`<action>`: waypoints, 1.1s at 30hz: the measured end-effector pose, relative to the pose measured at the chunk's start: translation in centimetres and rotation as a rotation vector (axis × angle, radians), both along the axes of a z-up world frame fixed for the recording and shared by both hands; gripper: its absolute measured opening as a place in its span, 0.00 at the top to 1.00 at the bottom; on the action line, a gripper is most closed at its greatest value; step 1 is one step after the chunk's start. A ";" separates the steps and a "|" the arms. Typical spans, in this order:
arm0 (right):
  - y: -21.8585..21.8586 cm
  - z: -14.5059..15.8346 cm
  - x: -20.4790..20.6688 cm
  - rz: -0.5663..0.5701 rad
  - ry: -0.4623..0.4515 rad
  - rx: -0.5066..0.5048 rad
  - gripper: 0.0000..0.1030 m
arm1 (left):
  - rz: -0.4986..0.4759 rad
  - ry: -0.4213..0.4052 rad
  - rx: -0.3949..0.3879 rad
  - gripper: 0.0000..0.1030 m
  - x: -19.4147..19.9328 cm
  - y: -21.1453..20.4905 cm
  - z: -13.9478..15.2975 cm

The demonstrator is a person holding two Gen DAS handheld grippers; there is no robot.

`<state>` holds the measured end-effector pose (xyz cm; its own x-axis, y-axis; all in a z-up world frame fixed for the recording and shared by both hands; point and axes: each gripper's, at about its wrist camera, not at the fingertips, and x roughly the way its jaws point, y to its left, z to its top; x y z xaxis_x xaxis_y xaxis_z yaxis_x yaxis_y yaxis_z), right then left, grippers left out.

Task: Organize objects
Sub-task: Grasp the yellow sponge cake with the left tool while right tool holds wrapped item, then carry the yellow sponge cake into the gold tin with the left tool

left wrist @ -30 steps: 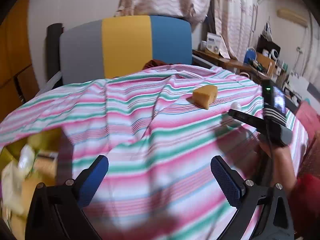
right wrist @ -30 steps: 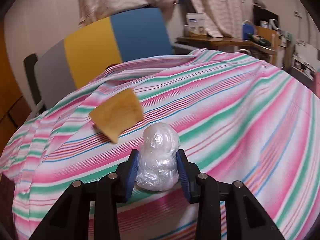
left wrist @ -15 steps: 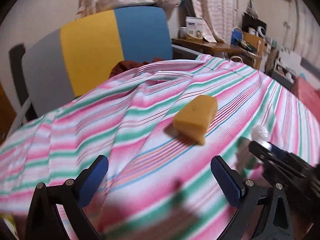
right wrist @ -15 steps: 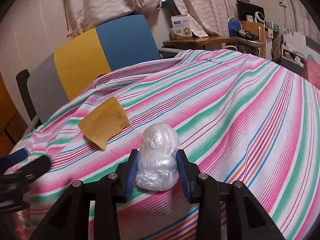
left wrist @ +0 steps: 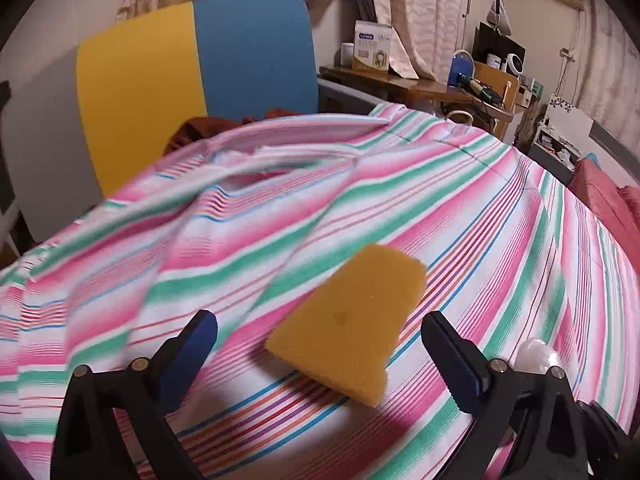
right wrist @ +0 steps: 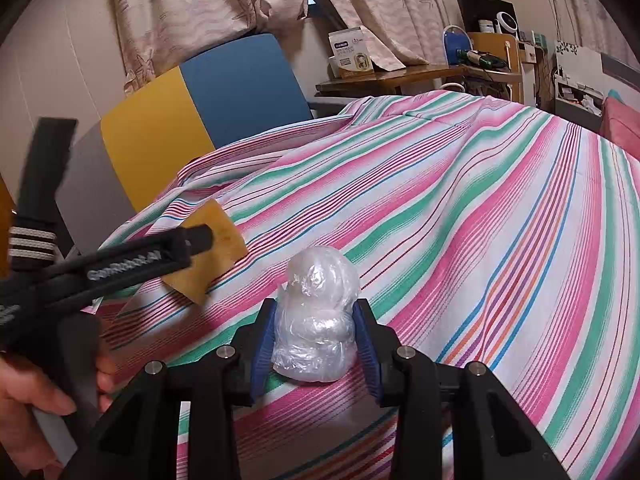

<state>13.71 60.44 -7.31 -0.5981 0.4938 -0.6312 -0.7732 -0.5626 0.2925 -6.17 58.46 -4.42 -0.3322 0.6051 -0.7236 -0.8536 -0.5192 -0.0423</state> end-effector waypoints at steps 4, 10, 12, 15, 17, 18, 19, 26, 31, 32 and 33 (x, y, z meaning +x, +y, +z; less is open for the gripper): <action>0.0 -0.1 0.1 -0.003 0.002 0.000 0.63 | -0.033 -0.026 0.009 0.38 0.1 -0.1 -1.0; -0.1 0.1 0.1 -0.004 -0.008 0.010 0.63 | -0.004 0.083 0.020 0.44 1.5 -0.9 -0.5; -0.1 0.1 0.1 -0.006 -0.009 0.016 0.63 | 0.051 0.124 0.043 0.44 1.7 -1.9 -0.1; -0.4 0.3 -0.1 -0.006 -0.022 0.033 0.63 | 0.113 0.149 0.078 0.44 2.0 -4.0 0.5; -0.6 0.4 -0.3 -0.002 -0.032 0.050 0.63 | 0.144 0.155 0.105 0.44 2.2 -5.6 0.8; -0.8 0.5 -0.4 0.000 -0.037 0.060 0.63 | 0.161 0.162 0.118 0.44 2.3 -6.4 1.0; -1.0 0.6 -0.5 0.002 -0.044 0.072 0.63 | 0.177 0.170 0.130 0.44 2.6 -7.1 1.1; -1.8 1.1 -1.0 0.009 -0.073 0.120 0.63 | 0.210 0.216 0.168 0.44 4.7 -11.4 1.8; -2.2 1.3 -1.3 0.015 -0.093 0.148 0.63 | 0.231 0.222 0.187 0.44 6.2 -14.5 1.8; -2.4 1.4 -1.4 0.016 -0.097 0.155 0.63 | 0.245 0.222 0.190 0.44 6.4 -15.4 1.8; -2.5 1.4 -1.5 0.018 -0.103 0.165 0.63 | 0.261 0.222 0.196 0.44 6.6 -16.1 1.8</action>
<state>12.18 57.94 -5.88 -0.5441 0.5852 -0.6013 -0.7837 -0.6105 0.1149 0.44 42.34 -2.61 -0.6280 0.5995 -0.4961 -0.6938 -0.7201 0.0082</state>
